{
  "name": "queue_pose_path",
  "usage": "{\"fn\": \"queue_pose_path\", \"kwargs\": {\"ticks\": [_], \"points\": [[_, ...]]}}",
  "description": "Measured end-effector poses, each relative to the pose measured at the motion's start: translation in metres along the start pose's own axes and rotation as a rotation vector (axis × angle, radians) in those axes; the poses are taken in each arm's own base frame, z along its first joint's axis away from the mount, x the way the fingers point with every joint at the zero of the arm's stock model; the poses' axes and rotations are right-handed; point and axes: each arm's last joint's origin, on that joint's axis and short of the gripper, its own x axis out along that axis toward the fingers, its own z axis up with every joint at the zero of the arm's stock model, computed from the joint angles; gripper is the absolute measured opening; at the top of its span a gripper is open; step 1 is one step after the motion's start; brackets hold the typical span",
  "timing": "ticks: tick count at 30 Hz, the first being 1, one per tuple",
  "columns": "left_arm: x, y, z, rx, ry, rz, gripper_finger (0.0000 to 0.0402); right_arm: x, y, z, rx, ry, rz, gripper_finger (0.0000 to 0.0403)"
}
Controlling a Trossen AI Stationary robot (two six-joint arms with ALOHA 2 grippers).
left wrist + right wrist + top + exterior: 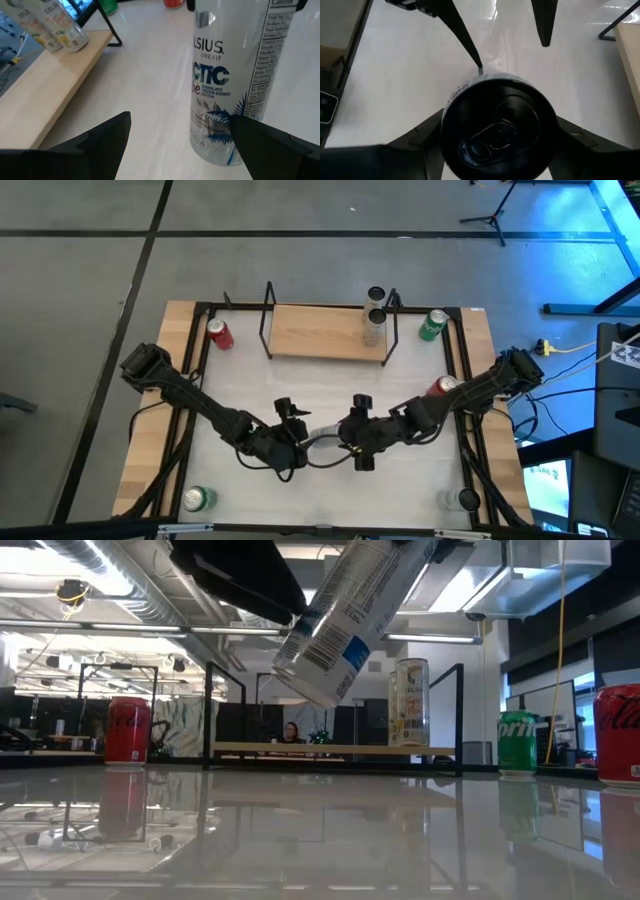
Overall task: Place canned beverage on shelf
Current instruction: Put the left white blue soda can on the shelf
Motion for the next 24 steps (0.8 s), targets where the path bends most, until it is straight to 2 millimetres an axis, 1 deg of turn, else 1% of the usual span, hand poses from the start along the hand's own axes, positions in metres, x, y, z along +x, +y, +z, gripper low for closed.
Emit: {"fn": "queue_pose_path", "kwargs": {"ticks": [3, 5, 9, 13, 18, 22, 24], "points": [[-0.003, -0.002, 0.0, 0.006, -0.005, -0.008, 0.0339, 0.0, -0.001, -0.003, 0.007, 0.039, 0.004, 0.0252], [-0.009, -0.002, 0.0, 0.041, 0.001, -0.015, 0.0339, -0.001, -0.002, -0.008, 0.011, 0.085, -0.002, 0.0252], [-0.029, 0.0, 0.001, 0.06, 0.009, -0.05, 0.0339, -0.001, -0.003, -0.015, 0.043, 0.168, 0.011, 0.0252], [-0.048, 0.002, 0.0, 0.052, 0.017, -0.075, 0.0339, -0.005, -0.009, -0.022, 0.12, 0.309, 0.032, 0.0252], [-0.059, -0.005, -0.004, 0.058, 0.012, -0.113, 0.0339, -0.012, -0.022, -0.018, 0.208, 0.381, -0.002, 0.0253], [-0.062, -0.007, -0.005, 0.046, 0.011, -0.123, 0.0339, -0.011, -0.034, -0.009, 0.305, 0.378, 0.037, 0.0253], [-0.062, -0.008, -0.005, 0.045, 0.012, -0.123, 0.0339, -0.01, -0.041, -0.008, 0.343, 0.399, 0.063, 0.0253]]}}
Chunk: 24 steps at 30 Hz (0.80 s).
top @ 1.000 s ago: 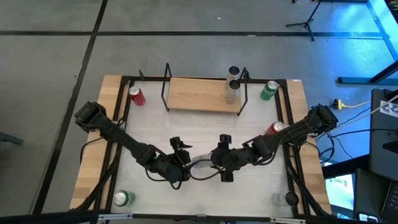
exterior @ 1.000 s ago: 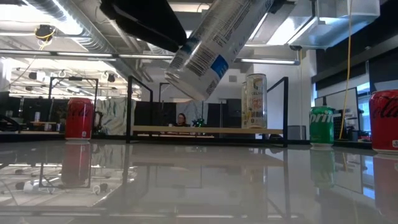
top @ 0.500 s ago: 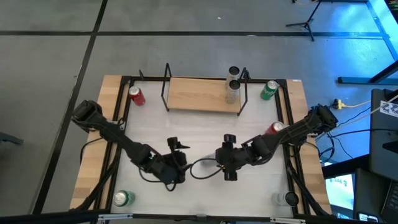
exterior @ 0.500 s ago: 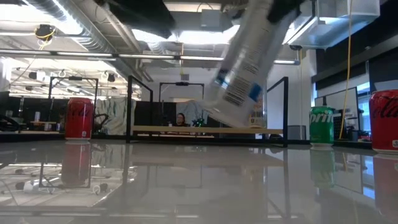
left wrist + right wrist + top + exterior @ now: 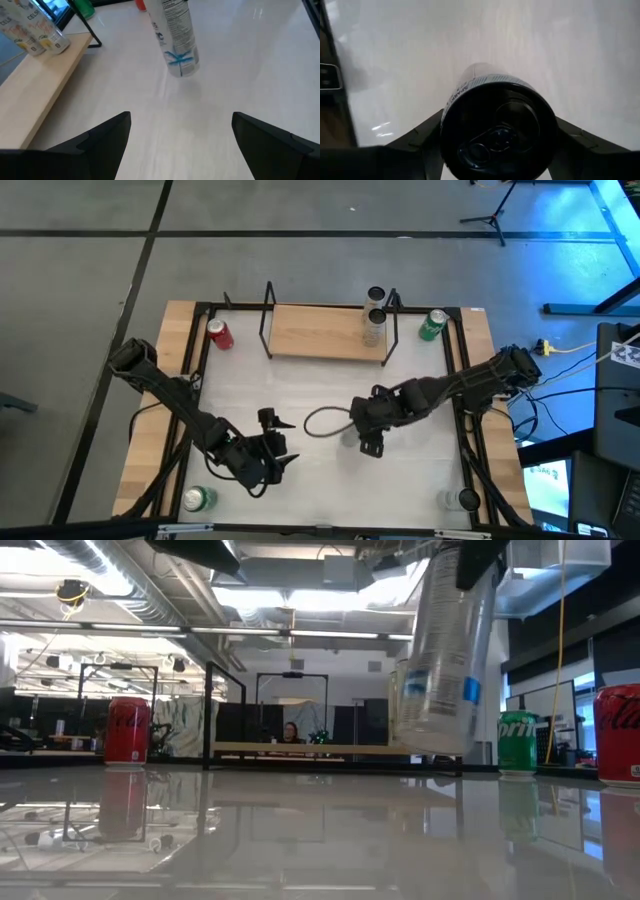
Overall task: Place canned beverage on shelf
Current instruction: Put the left white blue soda can on the shelf
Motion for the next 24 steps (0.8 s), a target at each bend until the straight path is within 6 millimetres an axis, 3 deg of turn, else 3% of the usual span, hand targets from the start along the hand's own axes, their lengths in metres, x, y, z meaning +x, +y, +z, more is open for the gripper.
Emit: {"fn": "queue_pose_path", "kwargs": {"ticks": [9, 24], "points": [[0.0, 0.0, 0.0, 0.001, 0.001, 0.0, 0.0339, 0.016, -0.014, 0.009, 0.022, 0.067, -0.011, 0.0253], [0.0, -0.001, 0.0, -0.003, 0.003, -0.008, 0.0339, 0.029, -0.012, 0.011, -0.041, 0.071, -0.041, 0.0253]]}}
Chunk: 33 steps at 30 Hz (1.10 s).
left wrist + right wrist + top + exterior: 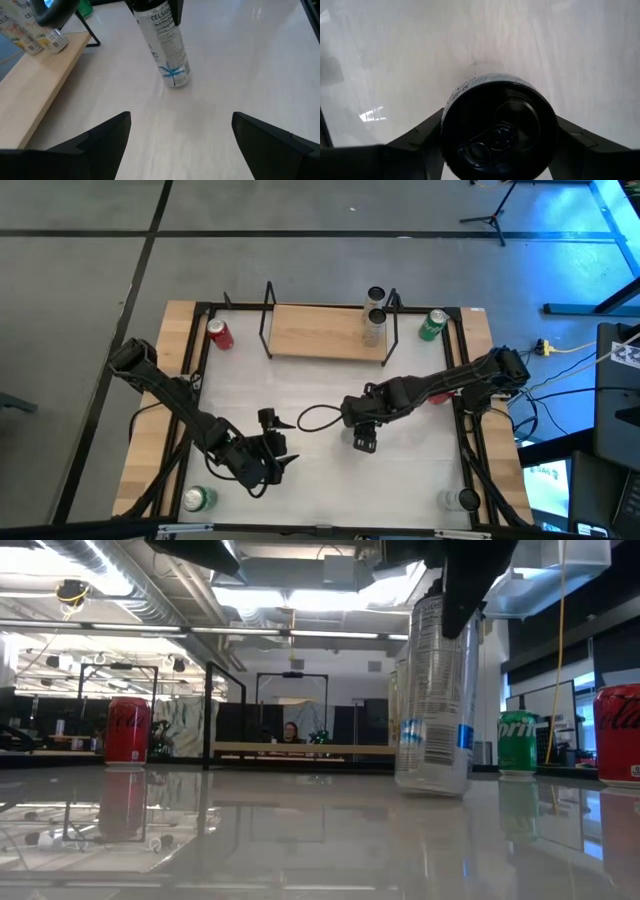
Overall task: Place canned beverage on shelf
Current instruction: Put the left white blue soda can on the shelf
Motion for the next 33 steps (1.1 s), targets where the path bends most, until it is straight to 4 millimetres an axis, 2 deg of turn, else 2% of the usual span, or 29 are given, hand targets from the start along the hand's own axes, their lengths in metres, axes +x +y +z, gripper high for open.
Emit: {"fn": "queue_pose_path", "kwargs": {"ticks": [12, 20, 24, 28, 33], "points": [[0.0, 0.0, 0.0, -0.001, 0.0, 0.0, 0.0339, 0.002, 0.001, 0.002, -0.022, -0.012, 0.007, 0.0256], [0.0, -0.001, 0.002, -0.015, -0.017, -0.008, 0.0339, 0.001, 0.003, 0.004, -0.024, -0.027, 0.024, 0.0331], [0.0, -0.001, 0.004, -0.026, -0.039, 0.003, 0.0339, -0.014, 0.01, 0.01, -0.055, -0.065, 0.047, 0.0354], [0.001, -0.001, 0.004, -0.03, -0.039, 0.008, 0.0339, -0.036, 0.022, 0.011, -0.092, -0.095, 0.034, 0.0359], [0.014, -0.007, 0.002, -0.041, -0.05, 0.027, 0.0339, -0.052, 0.04, -0.005, -0.18, -0.093, -0.06, 0.036]]}}
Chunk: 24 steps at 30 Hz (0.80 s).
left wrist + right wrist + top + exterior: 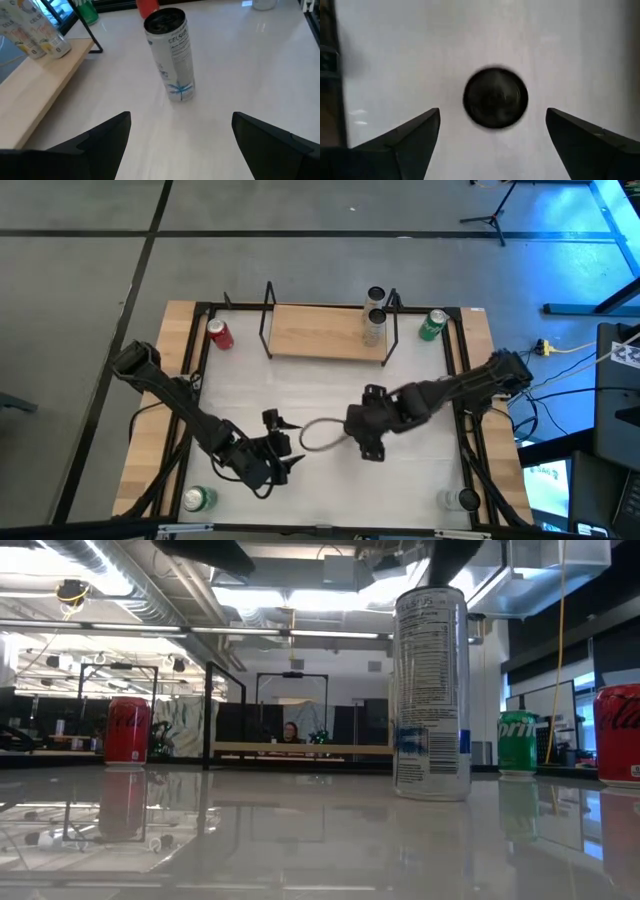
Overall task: Place canned beverage on shelf
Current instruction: Put the left white blue soda can on the shelf
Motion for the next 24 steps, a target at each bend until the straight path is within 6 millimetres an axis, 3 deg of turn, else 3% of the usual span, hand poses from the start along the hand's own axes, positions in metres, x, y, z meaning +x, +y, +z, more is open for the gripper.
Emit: {"fn": "queue_pose_path", "kwargs": {"ticks": [5, 12, 17, 24], "points": [[0.031, -0.01, -0.009, -0.018, -0.001, 0.028, 0.0339, 0.004, 0.017, -0.029, -0.01, 0.011, -0.1, 0.036], [0.074, -0.019, -0.015, -0.132, -0.045, -0.003, 0.0339, 0.019, 0.018, -0.078, 0.056, -0.105, -0.338, 0.036], [0.095, -0.025, -0.016, -0.183, -0.087, -0.088, 0.0339, 0.046, 0.014, -0.102, 0.111, -0.268, -0.423, 0.036], [0.124, -0.033, -0.025, -0.207, -0.086, -0.309, 0.0339, 0.086, 0.001, -0.113, 0.183, -0.425, -0.477, 0.036]]}}
